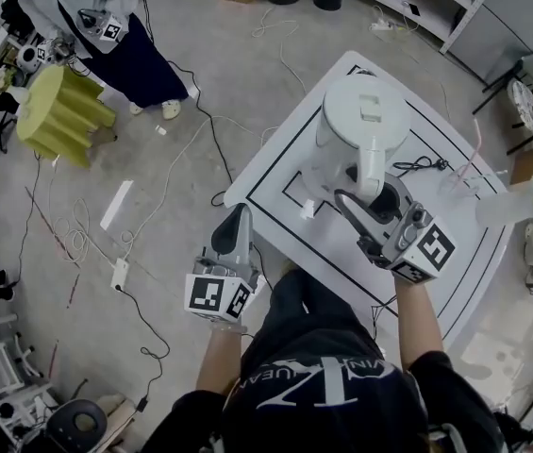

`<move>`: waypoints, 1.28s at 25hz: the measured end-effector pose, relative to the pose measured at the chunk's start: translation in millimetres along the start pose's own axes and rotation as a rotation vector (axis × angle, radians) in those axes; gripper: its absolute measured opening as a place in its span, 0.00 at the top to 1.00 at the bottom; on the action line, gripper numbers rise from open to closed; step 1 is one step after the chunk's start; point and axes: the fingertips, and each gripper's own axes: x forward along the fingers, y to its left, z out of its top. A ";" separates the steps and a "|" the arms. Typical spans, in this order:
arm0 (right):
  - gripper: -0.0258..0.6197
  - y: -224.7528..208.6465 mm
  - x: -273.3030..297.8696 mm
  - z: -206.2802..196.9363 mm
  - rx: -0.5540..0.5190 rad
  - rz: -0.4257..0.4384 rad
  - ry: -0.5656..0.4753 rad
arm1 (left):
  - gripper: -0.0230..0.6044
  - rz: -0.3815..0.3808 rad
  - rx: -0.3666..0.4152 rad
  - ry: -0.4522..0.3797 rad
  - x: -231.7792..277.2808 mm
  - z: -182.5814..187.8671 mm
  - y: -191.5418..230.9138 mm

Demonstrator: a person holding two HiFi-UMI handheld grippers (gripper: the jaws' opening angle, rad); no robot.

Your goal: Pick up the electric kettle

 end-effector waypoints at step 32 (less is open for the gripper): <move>0.73 -2.9 -77.6 51.4 -0.059 -0.200 -0.054 | 0.95 -0.080 0.043 -0.042 23.0 32.2 -31.4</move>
